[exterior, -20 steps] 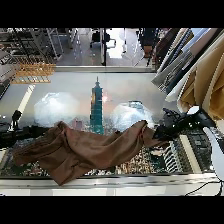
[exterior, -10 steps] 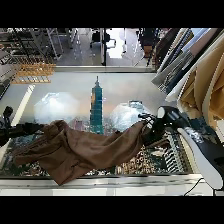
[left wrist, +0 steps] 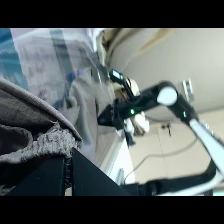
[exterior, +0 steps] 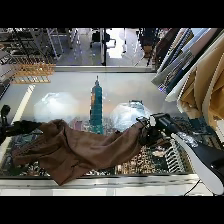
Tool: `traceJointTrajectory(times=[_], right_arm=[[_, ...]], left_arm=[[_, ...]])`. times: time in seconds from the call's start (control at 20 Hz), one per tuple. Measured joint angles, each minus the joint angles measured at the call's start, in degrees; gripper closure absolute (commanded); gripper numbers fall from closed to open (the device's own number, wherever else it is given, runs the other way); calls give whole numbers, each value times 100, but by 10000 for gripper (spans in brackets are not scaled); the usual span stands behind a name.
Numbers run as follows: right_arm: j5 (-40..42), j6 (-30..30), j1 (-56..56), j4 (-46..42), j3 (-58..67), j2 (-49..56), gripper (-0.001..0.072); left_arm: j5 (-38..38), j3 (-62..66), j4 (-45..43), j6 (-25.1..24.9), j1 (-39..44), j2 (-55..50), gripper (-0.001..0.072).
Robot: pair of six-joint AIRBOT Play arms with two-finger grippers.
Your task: Fold the clothes and pants, and hang the long-sleeved shirts on hangers.
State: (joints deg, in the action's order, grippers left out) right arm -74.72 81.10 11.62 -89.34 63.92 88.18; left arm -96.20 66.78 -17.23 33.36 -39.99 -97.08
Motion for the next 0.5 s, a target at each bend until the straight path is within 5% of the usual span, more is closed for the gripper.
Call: traceJointTrajectory(times=[0.25,0.5], right_arm=[[-367,260,-28,-1034,979,-1237,699],[-76,660,-485,-1790,2288,-3071,700]], left_arm=[[271,946,601,1226,-210,1029,701],[1633,1762,3010,2000,-1167,2638,702]])
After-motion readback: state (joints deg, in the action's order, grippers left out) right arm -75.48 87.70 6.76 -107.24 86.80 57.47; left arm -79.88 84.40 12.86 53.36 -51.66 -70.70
